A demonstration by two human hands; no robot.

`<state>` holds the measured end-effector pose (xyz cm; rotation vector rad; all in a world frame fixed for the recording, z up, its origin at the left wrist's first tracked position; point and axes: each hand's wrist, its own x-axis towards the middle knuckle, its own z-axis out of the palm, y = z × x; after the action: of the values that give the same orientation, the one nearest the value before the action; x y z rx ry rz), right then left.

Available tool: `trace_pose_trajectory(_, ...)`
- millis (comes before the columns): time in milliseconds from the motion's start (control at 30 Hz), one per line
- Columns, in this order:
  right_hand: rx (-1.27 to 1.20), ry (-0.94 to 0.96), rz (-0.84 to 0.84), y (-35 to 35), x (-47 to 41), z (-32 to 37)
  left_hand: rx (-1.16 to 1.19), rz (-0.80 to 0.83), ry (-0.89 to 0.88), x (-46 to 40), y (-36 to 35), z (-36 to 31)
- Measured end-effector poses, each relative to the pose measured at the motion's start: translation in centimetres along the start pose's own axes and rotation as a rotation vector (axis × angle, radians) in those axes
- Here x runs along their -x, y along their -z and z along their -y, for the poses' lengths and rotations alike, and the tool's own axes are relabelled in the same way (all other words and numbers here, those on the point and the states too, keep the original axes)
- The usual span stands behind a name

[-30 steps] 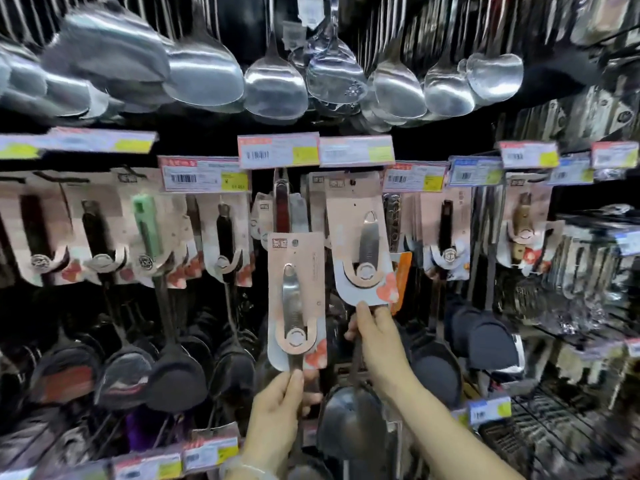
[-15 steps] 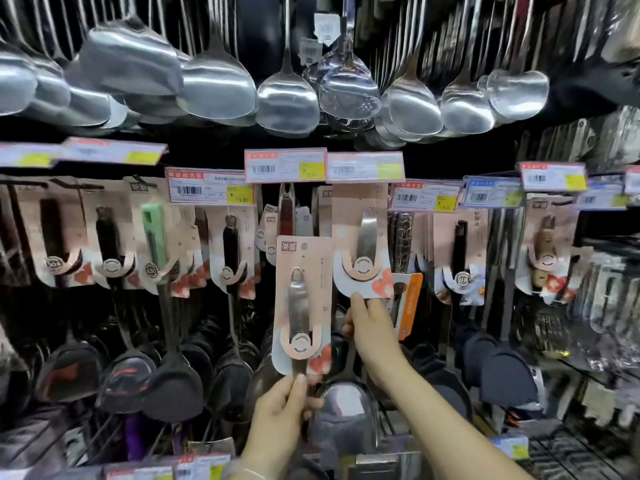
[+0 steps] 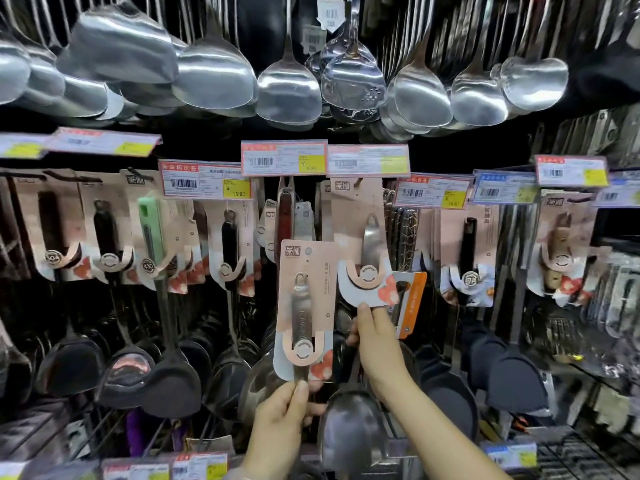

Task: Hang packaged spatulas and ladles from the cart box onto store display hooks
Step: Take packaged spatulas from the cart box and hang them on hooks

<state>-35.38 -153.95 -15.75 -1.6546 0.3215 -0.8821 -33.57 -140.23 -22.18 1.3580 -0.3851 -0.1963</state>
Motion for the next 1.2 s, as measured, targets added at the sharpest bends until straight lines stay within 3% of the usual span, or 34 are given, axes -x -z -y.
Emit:
trace_pose_trajectory(400,-0.034,-0.021,0.119,1.3,1.2,0.7,-0.008,0.008,-0.002,-0.1,-0.9,-0.1)
trace_pose_trajectory(533,-0.016,0.026,0.090,1.8,1.2,0.6,-0.009,-0.004,-0.029,-0.3,-0.9,0.2)
trace_pose_trajectory(733,-0.333,0.039,0.044,1.9,0.7,1.2,-0.021,0.013,-0.025,-0.5,-0.6,0.6)
trace_pose_trajectory(867,-0.409,0.057,0.072,1.5,0.6,1.8,0.029,0.003,-0.003,-0.4,-0.5,0.5)
trace_pose_trajectory(1200,-0.345,0.026,0.161,1.6,-0.7,3.7,0.036,0.015,-0.029,-0.5,-0.5,0.4)
